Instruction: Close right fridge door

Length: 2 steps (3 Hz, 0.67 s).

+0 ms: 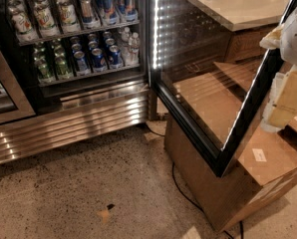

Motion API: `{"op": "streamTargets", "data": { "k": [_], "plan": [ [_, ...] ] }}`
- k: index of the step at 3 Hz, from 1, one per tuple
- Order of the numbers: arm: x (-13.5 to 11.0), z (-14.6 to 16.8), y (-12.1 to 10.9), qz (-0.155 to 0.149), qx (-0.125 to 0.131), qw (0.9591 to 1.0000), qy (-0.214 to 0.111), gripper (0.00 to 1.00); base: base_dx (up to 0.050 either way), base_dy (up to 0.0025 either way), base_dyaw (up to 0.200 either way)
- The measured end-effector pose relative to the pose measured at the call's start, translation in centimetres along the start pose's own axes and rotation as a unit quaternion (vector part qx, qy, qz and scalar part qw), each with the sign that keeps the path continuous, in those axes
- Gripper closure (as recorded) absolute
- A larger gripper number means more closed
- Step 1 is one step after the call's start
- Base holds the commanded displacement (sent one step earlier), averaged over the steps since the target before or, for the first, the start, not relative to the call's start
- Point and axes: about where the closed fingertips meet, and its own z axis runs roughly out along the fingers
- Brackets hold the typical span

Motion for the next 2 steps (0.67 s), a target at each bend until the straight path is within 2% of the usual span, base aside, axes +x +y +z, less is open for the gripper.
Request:
{"op": "streamTargets", "data": {
  "k": [2],
  "plan": [
    [0.00,0.00,0.00,0.000,0.000,1.0000,0.000,0.00,0.000,-0.00005,-0.197]
  ]
}}
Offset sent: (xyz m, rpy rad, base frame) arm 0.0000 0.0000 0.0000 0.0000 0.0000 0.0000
